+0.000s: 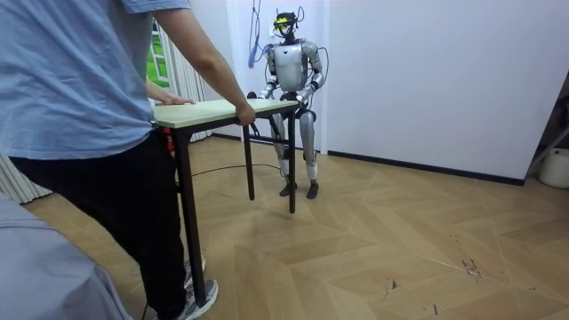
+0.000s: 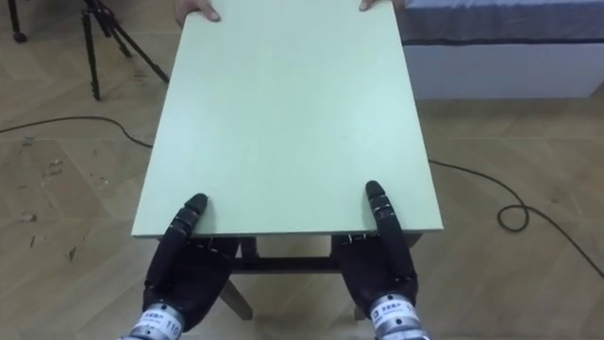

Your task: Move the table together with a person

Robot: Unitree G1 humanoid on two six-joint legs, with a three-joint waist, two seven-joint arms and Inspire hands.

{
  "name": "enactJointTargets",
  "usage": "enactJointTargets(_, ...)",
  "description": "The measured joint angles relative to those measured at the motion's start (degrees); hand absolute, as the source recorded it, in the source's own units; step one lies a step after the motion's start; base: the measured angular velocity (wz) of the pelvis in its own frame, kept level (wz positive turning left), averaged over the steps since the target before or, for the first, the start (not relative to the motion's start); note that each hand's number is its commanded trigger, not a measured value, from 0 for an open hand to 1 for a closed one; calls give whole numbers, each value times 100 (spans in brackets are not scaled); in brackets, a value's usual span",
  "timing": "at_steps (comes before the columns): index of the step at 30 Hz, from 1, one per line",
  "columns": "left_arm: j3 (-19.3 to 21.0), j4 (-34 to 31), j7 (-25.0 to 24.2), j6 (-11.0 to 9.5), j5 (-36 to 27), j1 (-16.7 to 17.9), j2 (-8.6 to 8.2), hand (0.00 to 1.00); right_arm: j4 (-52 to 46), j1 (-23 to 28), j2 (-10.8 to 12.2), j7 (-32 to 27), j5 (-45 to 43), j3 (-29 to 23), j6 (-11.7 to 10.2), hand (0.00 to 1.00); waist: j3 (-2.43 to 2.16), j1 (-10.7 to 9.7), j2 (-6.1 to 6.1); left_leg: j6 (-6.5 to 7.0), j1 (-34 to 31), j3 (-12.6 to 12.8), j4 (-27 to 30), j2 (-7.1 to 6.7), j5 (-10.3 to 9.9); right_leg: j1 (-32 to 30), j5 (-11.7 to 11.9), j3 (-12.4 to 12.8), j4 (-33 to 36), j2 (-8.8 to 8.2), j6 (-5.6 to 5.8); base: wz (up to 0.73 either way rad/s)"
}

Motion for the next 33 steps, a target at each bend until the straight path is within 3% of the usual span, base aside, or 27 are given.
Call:
enactJointTargets(5,-118,11,-53,-210,-13,4,70,100,-3,0,-8,0,69,143,-139,100,35,12,-76,-28,-207,-6,333,16,-17,-97,-38,-11,137,-47,-29,1)
enactJointTargets(7,-120,14,-133,-229,-22,15,85,100,-1,5,-20,0,216,261,-189,100,33,84,-131,-169,-572,-46,1157,147,-259,-190,-133,-17,362,13,-102,-7)
enactJointTargets(9,-105,19,-194,-242,-64,10,102,100,3,5,-18,3,236,266,-205,100,34,143,-132,-230,-1068,-208,2079,282,-346,-287,-152,-24,454,97,-165,-13)
enactJointTargets(11,-165,22,-197,-315,-108,13,113,100,2,11,-44,3,232,283,-219,100,33,228,-66,-265,-1593,-362,3042,403,-295,-374,-171,-30,541,235,-266,-19)
enactJointTargets(14,-227,89,-197,-308,-155,13,140,100,12,44,-61,3,230,296,-267,100,55,294,3,-327,-2113,-483,4000,585,58,-434,-195,-171,518,337,-412,-2)
enactJointTargets(16,-291,163,-197,-294,-241,28,112,100,13,49,-162,4,205,277,-268,100,50,357,118,-333,-2282,-465,4745,680,230,-485,-239,-415,580,354,-509,-20)
enactJointTargets(17,-317,181,-204,-285,-255,51,131,100,16,50,-230,4,189,275,-256,100,41,373,187,-358,-2204,-504,5346,684,246,-488,-270,-589,645,361,-555,-20)
enactJointTargets(18,-318,180,-234,-263,-283,51,168,100,13,46,-235,25,123,279,-264,100,49,350,226,-385,-2034,-509,5579,645,231,-556,-257,-728,704,365,-593,0)
enactJointTargets(20,-310,181,-266,-253,-357,15,174,100,-41,43,-224,40,74,270,-299,100,55,188,310,-395,-1714,-542,5495,665,220,-736,-252,-955,796,365,-625,48)
enactJointTargets(22,-311,182,-270,-214,-438,-90,185,100,-62,-18,-230,73,60,262,-357,100,56,80,364,-570,-1240,-632,4940,690,81,-995,-233,-1129,922,361,-659,43)
enactJointTargets(23,-336,183,-272,-209,-447,-206,223,100,-62,-80,-239,83,71,235,-394,100,70,45,413,-637,-937,-641,4487,720,-84,-1175,-220,-1235,1025,361,-683,37)
enactJointTargets(24,-346,190,-273,-214,-458,-353,284,100,-59,-214,-255,91,85,200,-393,100,84,-75,488,-669,-709,-707,3941,751,-406,-1399,-163,-1385,1119,345,-711,38)
enactJointTargets(25,-350,215,-273,-219,-482,-506,328,100,-45,-328,-243,91,87,183,-392,100,91,-96,500,-660,-536,-700,3256,756,-965,-1644,-58,-1451,1219,300,-731,28)
enactJointTargets(26,-352,249,-274,-229,-493,-589,328,100,-41,-365,-227,91,87,167,-393,100,90,-88,500,-653,-437,-675,2894,743,-1161,-1761,21,-1469,1233,275,-738,12)
enactJointTargets(27,-359,292,-276,-255,-515,-724,342,100,-32,-450,-201,97,77,122,-382,100,86,-89,501,-568,-309,-626,2171,663,-1422,-1991,211,-1499,1195,207,-745,9)
enactJointTargets(28,-360,314,-277,-262,-515,-792,347,100,-22,-488,-181,112,67,74,-359,100,86,-102,502,-533,-283,-604,1887,629,-1502,-2094,314,-1529,1165,155,-747,17)
enactJointTargets(30,-374,601,-297,-225,-514,-981,265,100,146,-523,-41,159,-14,-175,-211,100,80,-97,490,-308,-247,-587,1220,398,-1614,-2285,727,-1551,978,-48,-708,20)
enactJointTargets(31,-375,666,-299,-222,-510,-989,247,100,195,-511,-37,164,-21,-218,-156,100,78,-101,478,-166,-269,-579,1196,326,-1596,-2282,836,-1531,920,-100,-683,10)
enactJointTargets(33,-376,748,-330,-203,-546,-821,240,100,283,-369,-51,167,-141,-250,36,100,31,-226,393,93,-341,-425,1246,3,-1421,-2215,1228,-1319,693,-368,-542,8)
